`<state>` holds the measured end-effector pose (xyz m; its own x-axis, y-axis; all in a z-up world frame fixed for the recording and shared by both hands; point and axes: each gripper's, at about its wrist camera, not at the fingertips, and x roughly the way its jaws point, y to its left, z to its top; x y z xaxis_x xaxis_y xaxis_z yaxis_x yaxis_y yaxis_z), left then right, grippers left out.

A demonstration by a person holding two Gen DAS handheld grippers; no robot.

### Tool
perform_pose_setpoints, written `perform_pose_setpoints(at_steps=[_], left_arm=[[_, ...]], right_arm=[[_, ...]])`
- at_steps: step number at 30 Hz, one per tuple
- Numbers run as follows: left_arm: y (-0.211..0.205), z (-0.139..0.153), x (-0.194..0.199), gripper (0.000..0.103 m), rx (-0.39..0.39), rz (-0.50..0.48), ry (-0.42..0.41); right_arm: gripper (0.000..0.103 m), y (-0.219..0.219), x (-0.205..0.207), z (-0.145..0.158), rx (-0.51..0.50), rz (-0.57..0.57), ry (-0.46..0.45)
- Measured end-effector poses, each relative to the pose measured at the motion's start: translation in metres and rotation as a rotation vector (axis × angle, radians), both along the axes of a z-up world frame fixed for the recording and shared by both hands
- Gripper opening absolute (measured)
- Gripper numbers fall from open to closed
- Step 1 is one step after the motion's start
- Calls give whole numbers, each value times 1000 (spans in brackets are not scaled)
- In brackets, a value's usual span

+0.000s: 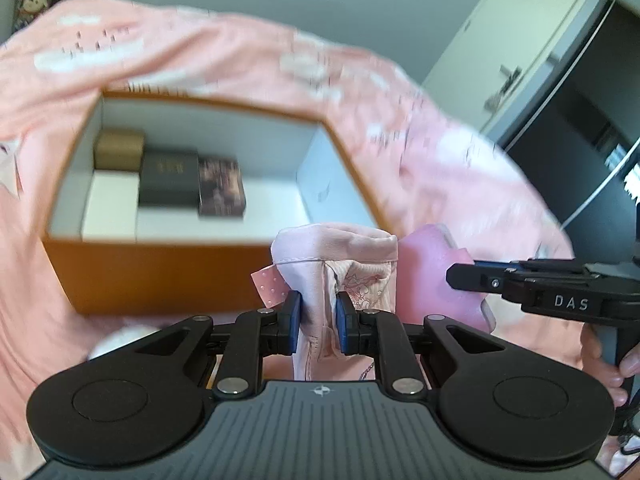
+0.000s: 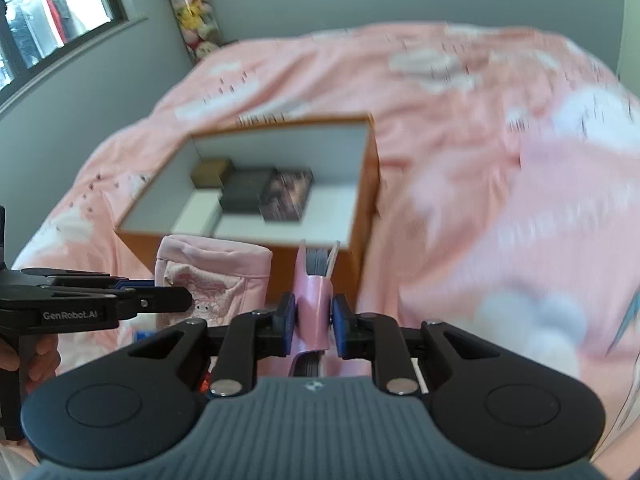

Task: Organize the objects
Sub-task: 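Lift the pink case with the right tool while the left tool grasps the pink pouch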

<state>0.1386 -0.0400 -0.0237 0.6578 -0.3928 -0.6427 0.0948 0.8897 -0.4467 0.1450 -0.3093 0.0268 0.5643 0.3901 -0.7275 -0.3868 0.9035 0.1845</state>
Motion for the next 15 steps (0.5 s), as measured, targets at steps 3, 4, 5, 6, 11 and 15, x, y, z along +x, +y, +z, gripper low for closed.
perform_pose_setpoints(at_steps=[3, 4, 5, 6, 11, 15], left_arm=[[14, 17, 3, 20, -12, 28, -54], [18, 21, 5, 20, -15, 35, -67], [22, 24, 8, 20, -17, 46, -78], [27, 28, 11, 20, -17, 59, -89], [49, 36, 34, 20, -28, 109, -117], [59, 29, 55, 20, -27, 131, -100]], right_arm=[[20, 10, 6, 22, 11, 22, -57], [20, 14, 9, 29, 14, 29, -74], [20, 18, 12, 35, 16, 37, -91], [20, 23, 15, 40, 16, 44, -107], [20, 46, 42, 55, 20, 61, -159], [20, 61, 70, 52, 12, 42, -155]])
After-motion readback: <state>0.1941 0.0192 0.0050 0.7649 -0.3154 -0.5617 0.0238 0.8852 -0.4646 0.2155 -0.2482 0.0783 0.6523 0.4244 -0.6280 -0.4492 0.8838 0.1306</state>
